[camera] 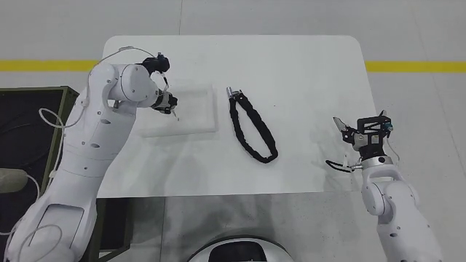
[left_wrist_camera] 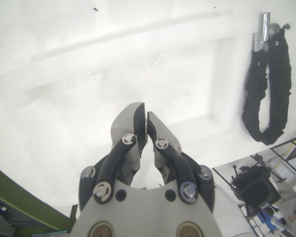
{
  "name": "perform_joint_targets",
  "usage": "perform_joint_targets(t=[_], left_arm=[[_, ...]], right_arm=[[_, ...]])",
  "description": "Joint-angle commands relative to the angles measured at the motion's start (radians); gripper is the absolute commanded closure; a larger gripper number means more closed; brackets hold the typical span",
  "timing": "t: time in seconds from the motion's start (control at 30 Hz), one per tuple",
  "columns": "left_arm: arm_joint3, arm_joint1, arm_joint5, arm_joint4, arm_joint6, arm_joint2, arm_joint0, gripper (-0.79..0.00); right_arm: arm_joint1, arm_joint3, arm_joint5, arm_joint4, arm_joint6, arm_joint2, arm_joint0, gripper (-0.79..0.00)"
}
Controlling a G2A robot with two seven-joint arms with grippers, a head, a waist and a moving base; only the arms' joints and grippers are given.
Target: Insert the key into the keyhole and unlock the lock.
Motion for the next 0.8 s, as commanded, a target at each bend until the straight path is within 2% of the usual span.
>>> perform_joint_targets(t=[0.0, 0.13, 0.2, 0.33, 0.43, 0.57, 0.77], left_arm=[[-0.031, 0.009, 0.003, 0.006, 0.0, -0.011, 0.01, 0.0], [-0.084, 0.023, 0.008, -0.085, 0.007, -0.104, 0.041, 0.0], [-0.096, 0.026, 0.005, -0.199, 0.071, -0.181, 0.077, 0.0], [-0.062, 0.028, -0.065, -0.463, 0.21, -0.331, 0.163, 0.0], [0.011, 0.027, -0.153, -0.686, 0.258, -0.417, 0.214, 0.0], [0.136, 0.025, -0.277, -0.892, 0.289, -0.474, 0.248, 0.0], [0.145, 0.025, -0.289, -0.91, 0.287, -0.476, 0.25, 0.0]], right_arm=[[0.0, 0.0, 0.0, 0.0, 0.0, 0.0, 0.0, -0.785], [0.0, 0.0, 0.0, 0.0, 0.0, 0.0, 0.0, -0.785], [0.0, 0.0, 0.0, 0.0, 0.0, 0.0, 0.0, -0.785], [0.0, 0.0, 0.0, 0.0, 0.0, 0.0, 0.0, -0.785], [0.0, 0.0, 0.0, 0.0, 0.0, 0.0, 0.0, -0.785], [0.0, 0.0, 0.0, 0.0, 0.0, 0.0, 0.0, -0.785], [0.0, 0.0, 0.0, 0.0, 0.0, 0.0, 0.0, -0.785]])
